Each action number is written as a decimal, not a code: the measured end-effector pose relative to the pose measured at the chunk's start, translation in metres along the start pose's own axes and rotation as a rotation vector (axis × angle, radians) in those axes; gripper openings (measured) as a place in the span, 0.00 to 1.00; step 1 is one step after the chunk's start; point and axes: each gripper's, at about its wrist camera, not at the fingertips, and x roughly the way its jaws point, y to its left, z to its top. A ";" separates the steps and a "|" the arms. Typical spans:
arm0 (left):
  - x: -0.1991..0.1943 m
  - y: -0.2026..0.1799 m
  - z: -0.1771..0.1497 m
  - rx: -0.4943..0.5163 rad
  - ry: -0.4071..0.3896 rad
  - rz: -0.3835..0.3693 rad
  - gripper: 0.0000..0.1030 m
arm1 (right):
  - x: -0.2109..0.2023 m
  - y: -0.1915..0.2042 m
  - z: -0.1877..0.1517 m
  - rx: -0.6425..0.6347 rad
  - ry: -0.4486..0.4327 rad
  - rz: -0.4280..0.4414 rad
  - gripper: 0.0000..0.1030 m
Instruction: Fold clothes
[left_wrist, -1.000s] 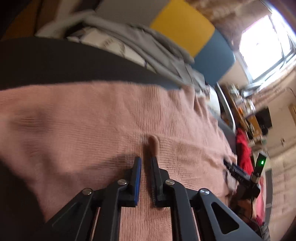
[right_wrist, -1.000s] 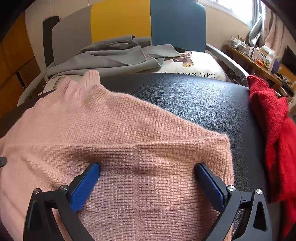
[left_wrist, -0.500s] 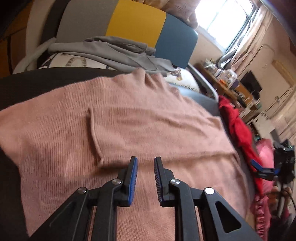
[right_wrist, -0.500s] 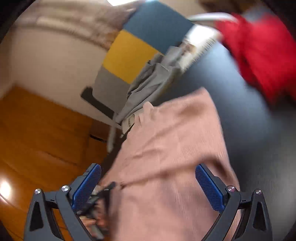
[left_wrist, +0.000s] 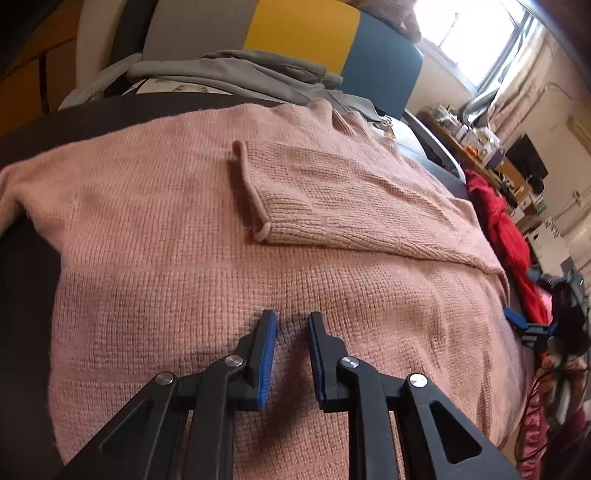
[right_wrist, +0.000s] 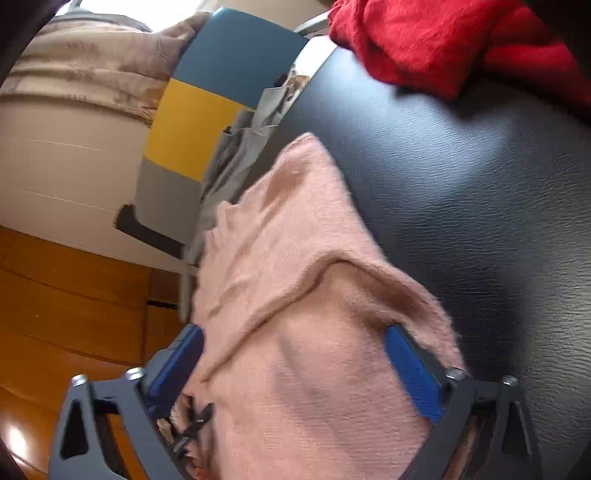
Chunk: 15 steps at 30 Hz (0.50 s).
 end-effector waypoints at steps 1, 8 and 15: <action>0.000 0.001 -0.001 -0.006 -0.003 -0.005 0.17 | 0.000 -0.002 0.000 -0.009 -0.007 -0.008 0.84; -0.033 0.045 -0.016 -0.254 -0.050 -0.153 0.22 | 0.001 -0.001 -0.003 -0.052 -0.027 -0.020 0.76; -0.136 0.166 -0.070 -0.548 -0.256 0.013 0.24 | -0.011 0.056 -0.034 -0.303 -0.072 -0.156 0.95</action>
